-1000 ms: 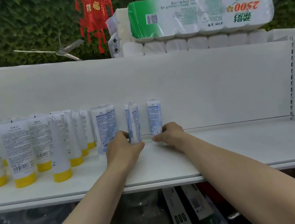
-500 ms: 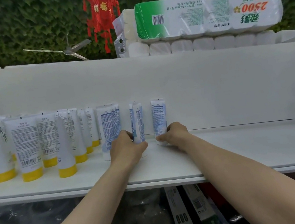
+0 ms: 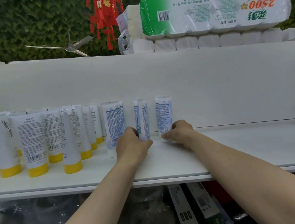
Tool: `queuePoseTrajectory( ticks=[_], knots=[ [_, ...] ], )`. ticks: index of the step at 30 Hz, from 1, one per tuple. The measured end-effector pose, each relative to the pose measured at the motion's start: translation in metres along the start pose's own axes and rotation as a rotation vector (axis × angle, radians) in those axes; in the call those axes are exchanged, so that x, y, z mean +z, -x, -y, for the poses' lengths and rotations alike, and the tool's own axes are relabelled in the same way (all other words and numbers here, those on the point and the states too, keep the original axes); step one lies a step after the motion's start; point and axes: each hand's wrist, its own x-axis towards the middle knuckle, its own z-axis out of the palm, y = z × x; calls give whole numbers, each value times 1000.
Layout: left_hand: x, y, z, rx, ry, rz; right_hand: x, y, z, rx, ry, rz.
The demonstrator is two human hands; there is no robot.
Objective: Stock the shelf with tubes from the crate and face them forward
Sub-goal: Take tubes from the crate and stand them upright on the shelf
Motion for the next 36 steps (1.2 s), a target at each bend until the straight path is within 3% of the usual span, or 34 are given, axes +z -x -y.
queuePoseTrajectory(
  ticks=[18, 21, 26, 31, 36],
  knots=[
    [0, 2, 0, -5, 41, 30, 0, 14, 3, -22, 55, 8],
    [-4, 5, -3, -29, 56, 43, -9, 23, 4, -11, -4, -61],
    [-15, 17, -10, -1, 115, -34, -43, 65, -6, -15, -35, -166],
    [-18, 52, -27, 204, 96, -226, -103, 124, -28, -52, 53, -181],
    [0, 109, -72, 275, 109, -181, -173, 176, -55, -50, 136, -217]
  ],
)
